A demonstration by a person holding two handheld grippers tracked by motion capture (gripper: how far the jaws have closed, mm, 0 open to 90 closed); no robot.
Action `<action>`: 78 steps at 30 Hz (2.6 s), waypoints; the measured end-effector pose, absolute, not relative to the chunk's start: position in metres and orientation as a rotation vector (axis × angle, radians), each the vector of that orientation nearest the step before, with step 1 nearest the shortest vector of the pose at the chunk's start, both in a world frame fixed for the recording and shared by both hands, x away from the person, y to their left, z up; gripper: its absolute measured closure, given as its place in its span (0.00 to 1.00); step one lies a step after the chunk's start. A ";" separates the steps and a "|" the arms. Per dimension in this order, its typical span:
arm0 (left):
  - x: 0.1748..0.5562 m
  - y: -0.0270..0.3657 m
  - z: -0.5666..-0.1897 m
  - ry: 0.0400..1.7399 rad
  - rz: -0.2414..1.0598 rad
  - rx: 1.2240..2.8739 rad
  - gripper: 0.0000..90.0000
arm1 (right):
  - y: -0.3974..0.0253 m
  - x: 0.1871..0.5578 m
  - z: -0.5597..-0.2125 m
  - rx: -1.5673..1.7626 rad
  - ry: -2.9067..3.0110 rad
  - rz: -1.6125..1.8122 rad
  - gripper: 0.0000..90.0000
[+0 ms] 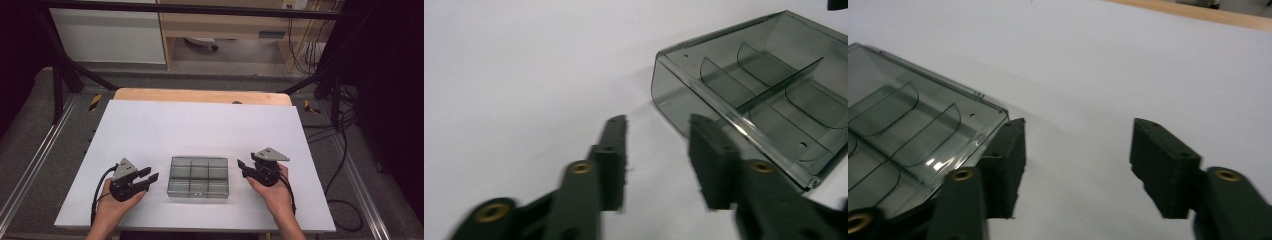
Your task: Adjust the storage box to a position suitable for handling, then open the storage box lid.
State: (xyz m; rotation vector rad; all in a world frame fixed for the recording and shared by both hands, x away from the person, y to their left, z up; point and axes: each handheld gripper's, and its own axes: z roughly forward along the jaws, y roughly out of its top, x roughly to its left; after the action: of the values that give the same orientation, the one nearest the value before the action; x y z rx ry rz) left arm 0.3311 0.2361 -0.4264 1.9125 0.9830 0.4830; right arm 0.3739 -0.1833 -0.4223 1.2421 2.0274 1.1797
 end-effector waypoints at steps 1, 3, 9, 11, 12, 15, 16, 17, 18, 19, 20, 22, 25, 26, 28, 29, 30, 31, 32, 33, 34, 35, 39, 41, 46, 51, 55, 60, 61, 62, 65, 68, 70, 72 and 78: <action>0.328 0.236 -0.425 0.974 0.493 1.900 0.58 | -0.185 0.372 -0.420 1.260 2.012 1.183 0.34; 0.321 0.237 -0.422 0.965 0.512 1.883 0.49 | -0.188 0.368 -0.418 1.282 2.005 1.183 0.25; 0.304 0.239 -0.423 1.021 0.446 1.809 0.27 | -0.189 0.350 -0.420 1.328 1.985 1.141 0.10; 0.303 0.240 -0.423 1.037 0.439 1.795 0.21 | -0.187 0.343 -0.419 1.313 1.988 1.161 0.08; 0.304 0.241 -0.423 1.037 0.440 1.790 0.20 | -0.186 0.341 -0.419 1.296 1.991 1.173 0.07; 0.307 0.242 -0.423 1.040 0.421 1.769 0.17 | -0.182 0.337 -0.416 1.260 1.990 1.198 0.07; 0.306 0.241 -0.423 1.035 0.412 1.772 0.16 | -0.180 0.337 -0.415 1.254 1.996 1.213 0.07; 0.306 0.241 -0.423 1.027 0.408 1.779 0.15 | -0.177 0.336 -0.414 1.259 1.998 1.232 0.07; 0.305 0.240 -0.423 1.020 0.399 1.782 0.14 | -0.175 0.336 -0.412 1.247 2.005 1.242 0.07; 0.305 0.239 -0.423 1.016 0.394 1.780 0.13 | -0.172 0.335 -0.411 1.236 2.011 1.248 0.06; 0.305 0.238 -0.423 1.008 0.389 1.780 0.12 | -0.169 0.333 -0.411 1.221 2.017 1.249 0.06; 0.305 0.234 -0.423 0.991 0.374 1.795 0.11 | -0.162 0.331 -0.410 1.194 2.040 1.248 0.06; 0.302 0.227 -0.424 0.956 0.381 1.827 0.10 | -0.154 0.326 -0.407 1.168 2.056 1.254 0.06; 0.301 0.224 -0.424 0.945 0.383 1.838 0.10 | -0.152 0.325 -0.406 1.160 2.062 1.254 0.06; 0.299 0.220 -0.424 0.927 0.381 1.852 0.10 | -0.148 0.321 -0.404 1.143 2.067 1.259 0.06; 0.298 0.218 -0.424 0.920 0.380 1.860 0.10 | -0.146 0.319 -0.403 1.137 2.075 1.263 0.06; 0.297 0.216 -0.424 0.916 0.377 1.867 0.10 | -0.144 0.317 -0.402 1.132 2.078 1.265 0.06; 0.296 0.215 -0.423 0.915 0.375 1.868 0.10 | -0.143 0.315 -0.401 1.126 2.076 1.269 0.07; 0.296 0.214 -0.423 0.911 0.372 1.868 0.10 | -0.141 0.313 -0.401 1.117 2.081 1.270 0.07; 0.295 0.214 -0.424 0.910 0.370 1.873 0.10 | -0.138 0.311 -0.400 1.110 2.087 1.268 0.07; 0.294 0.213 -0.424 0.908 0.369 1.882 0.10 | -0.134 0.308 -0.400 1.095 2.101 1.273 0.07; 0.293 0.212 -0.424 0.910 0.365 1.882 0.10 | -0.134 0.308 -0.400 1.095 2.101 1.273 0.07; 0.288 0.207 -0.422 0.896 0.373 1.884 0.10 | -0.125 0.303 -0.399 1.071 2.112 1.287 0.09; 0.286 0.206 -0.421 0.904 0.384 1.886 0.12 | -0.122 0.302 -0.399 1.060 2.121 1.286 0.10; 0.282 0.206 -0.423 0.896 0.369 1.910 0.15 | -0.114 0.298 -0.398 1.039 2.130 1.297 0.23; 0.284 0.204 -0.425 0.903 0.351 1.947 0.23 | -0.103 0.291 -0.398 0.980 2.144 1.349 0.44; 0.284 0.203 -0.427 0.899 0.346 1.976 0.30 | -0.092 0.286 -0.400 0.926 2.177 1.369 0.61; 0.283 0.202 -0.426 0.894 0.350 1.978 0.37 | -0.082 0.281 -0.403 0.867 2.215 1.373 0.75; 0.283 0.203 -0.426 0.895 0.352 1.977 0.38 | -0.081 0.280 -0.404 0.860 2.223 1.378 0.77; 0.283 0.203 -0.426 0.895 0.351 1.975 0.41 | -0.079 0.279 -0.404 0.850 2.231 1.382 0.80; 0.283 0.205 -0.424 0.890 0.346 1.967 0.50 | -0.075 0.277 -0.406 0.829 2.257 1.391 0.87; 0.282 0.207 -0.423 0.874 0.340 1.966 0.58 | -0.071 0.275 -0.409 0.808 2.281 1.396 0.92; 0.282 0.207 -0.423 0.866 0.342 1.970 0.63 | -0.069 0.274 -0.411 0.791 2.298 1.398 0.95; 0.281 0.208 -0.422 0.858 0.337 1.968 0.68 | -0.067 0.274 -0.413 0.787 2.310 1.399 0.98; 0.282 0.210 -0.423 0.845 0.315 1.976 0.85 | -0.065 0.273 -0.419 0.776 2.351 1.415 1.00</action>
State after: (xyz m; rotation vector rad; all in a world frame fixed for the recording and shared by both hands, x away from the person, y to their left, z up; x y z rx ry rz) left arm 0.2821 0.2097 -0.4226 1.9758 0.8449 0.3146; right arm 0.2727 -0.0647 -0.4186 0.7757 2.3507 1.4153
